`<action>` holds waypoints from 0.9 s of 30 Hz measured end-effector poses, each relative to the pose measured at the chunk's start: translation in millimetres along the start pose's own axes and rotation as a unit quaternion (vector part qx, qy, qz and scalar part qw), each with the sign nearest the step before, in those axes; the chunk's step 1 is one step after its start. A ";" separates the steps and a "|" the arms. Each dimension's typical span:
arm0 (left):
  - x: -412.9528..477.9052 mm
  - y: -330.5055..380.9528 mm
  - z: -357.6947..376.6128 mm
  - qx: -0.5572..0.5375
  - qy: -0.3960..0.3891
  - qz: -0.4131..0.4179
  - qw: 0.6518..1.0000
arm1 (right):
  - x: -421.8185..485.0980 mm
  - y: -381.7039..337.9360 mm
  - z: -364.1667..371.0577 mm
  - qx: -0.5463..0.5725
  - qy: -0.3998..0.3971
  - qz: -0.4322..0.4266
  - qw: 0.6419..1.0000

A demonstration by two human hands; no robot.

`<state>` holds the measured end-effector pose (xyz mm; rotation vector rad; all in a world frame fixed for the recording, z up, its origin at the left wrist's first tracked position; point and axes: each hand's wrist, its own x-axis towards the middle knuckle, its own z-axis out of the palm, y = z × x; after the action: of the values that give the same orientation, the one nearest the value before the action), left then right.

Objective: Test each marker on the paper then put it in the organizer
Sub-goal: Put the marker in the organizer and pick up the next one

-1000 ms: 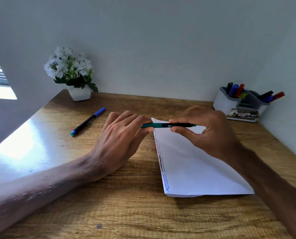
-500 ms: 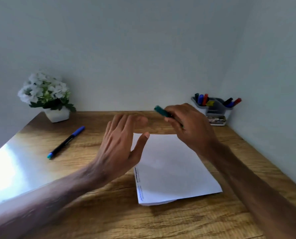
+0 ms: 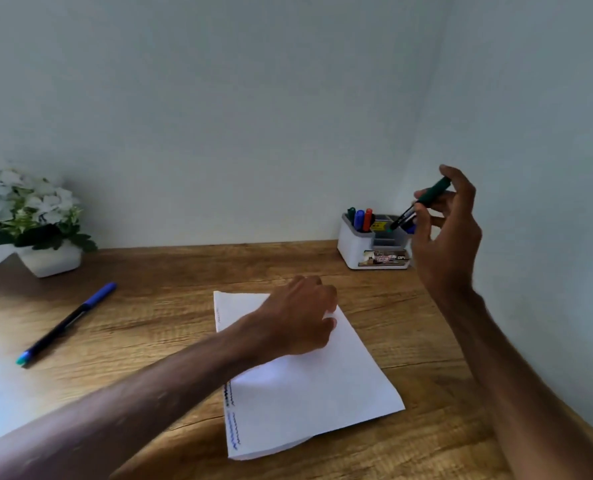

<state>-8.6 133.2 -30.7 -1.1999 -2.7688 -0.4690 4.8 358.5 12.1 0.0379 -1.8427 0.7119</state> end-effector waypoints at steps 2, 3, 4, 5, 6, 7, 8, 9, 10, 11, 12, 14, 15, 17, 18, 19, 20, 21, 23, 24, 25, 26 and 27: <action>3.0 -1.5 1.9 0.019 -0.023 0.003 1.000 | 3.7 10.0 -2.5 -0.004 0.027 -0.001 1.000; 3.7 -2.5 2.5 0.026 -0.026 0.007 0.999 | 5.8 14.4 -3.2 -0.002 0.039 -0.001 0.999; 4.4 -3.1 3.3 0.032 -0.027 0.011 0.999 | 7.9 18.5 -3.3 0.001 0.049 -0.003 0.999; 4.6 -3.6 4.3 0.038 -0.027 0.014 0.999 | 9.7 22.7 -3.4 0.004 0.059 -0.007 0.998; 5.0 -3.9 5.7 0.044 -0.027 0.016 0.999 | 11.3 27.0 -3.0 0.009 0.067 -0.012 0.998; 4.8 -4.1 7.2 0.049 -0.027 0.019 0.998 | 12.1 31.0 -2.4 0.016 0.075 -0.015 0.997; 5.1 -4.2 8.6 0.052 -0.027 0.021 0.998 | 12.7 35.1 -1.8 0.019 0.082 -0.015 0.996; 5.0 -4.4 9.4 0.055 -0.027 0.024 0.998 | 12.8 38.9 -0.9 0.017 0.088 -0.013 0.996; 5.0 -4.7 10.0 0.057 -0.027 0.026 0.998 | 12.6 42.7 -0.3 0.012 0.092 -0.008 0.996; 4.7 -5.0 10.2 0.057 -0.028 0.027 0.998 | 12.2 46.3 0.5 0.005 0.094 -0.002 0.996; 4.4 -5.5 10.4 0.056 -0.029 0.027 0.998 | 11.9 49.8 1.4 -0.003 0.096 0.005 0.995; 4.2 -6.0 10.8 0.057 -0.028 0.029 0.998 | 11.6 54.5 3.3 -0.025 0.096 0.015 0.995; 4.2 -6.0 10.7 0.059 -0.028 0.031 0.997 | 11.4 55.4 4.4 -0.038 0.093 0.019 0.995; 4.4 -6.0 10.8 0.064 -0.026 0.033 0.997 | 10.6 54.8 7.3 -0.067 0.089 0.026 0.993; 4.4 -5.9 11.2 0.068 -0.024 0.034 0.997 | 10.4 54.1 9.0 -0.082 0.089 0.027 0.992; 4.1 -5.8 11.7 0.072 -0.022 0.035 0.997 | 10.3 53.3 10.5 -0.095 0.090 0.028 0.991; 3.8 -5.8 12.4 0.076 -0.021 0.037 0.996 | 10.4 53.3 11.8 -0.107 0.090 0.030 0.990; 3.6 -5.9 13.1 0.080 -0.020 0.038 0.996 | 10.9 54.2 12.8 -0.117 0.092 0.033 0.988; 3.6 -5.4 14.6 0.087 -0.018 0.040 0.995 | 11.7 58.3 13.8 -0.135 0.095 0.037 0.986; 3.6 -5.3 15.0 0.088 -0.017 0.040 0.995 | 11.4 61.5 14.0 -0.142 0.092 0.034 0.985; 3.7 -5.3 15.3 0.088 -0.018 0.040 0.995 | 10.7 64.5 14.1 -0.149 0.087 0.029 0.985; 3.7 -5.2 15.5 0.088 -0.018 0.040 0.995 | 9.7 67.3 14.1 -0.155 0.079 0.026 0.984; 3.6 -5.2 15.5 0.088 -0.019 0.041 0.995 | 8.8 69.4 13.8 -0.162 0.071 0.030 0.984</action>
<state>-14.2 137.2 -46.0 -1.2855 -2.7113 -0.1906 -35.1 411.3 -14.5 -0.2740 -1.8070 0.4358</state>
